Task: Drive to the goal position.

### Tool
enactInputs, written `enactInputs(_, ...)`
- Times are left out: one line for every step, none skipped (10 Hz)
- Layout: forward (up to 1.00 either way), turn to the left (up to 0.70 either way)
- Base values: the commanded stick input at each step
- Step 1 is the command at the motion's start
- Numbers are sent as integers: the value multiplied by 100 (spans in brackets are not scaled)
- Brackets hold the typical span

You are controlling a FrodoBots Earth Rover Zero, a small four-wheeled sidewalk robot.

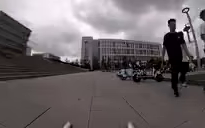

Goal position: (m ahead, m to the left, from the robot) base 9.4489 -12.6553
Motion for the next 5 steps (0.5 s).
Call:
enactInputs(50, 1)
enactInputs(50, 1)
enactInputs(50, 1)
enactInputs(50, 1)
enactInputs(50, 1)
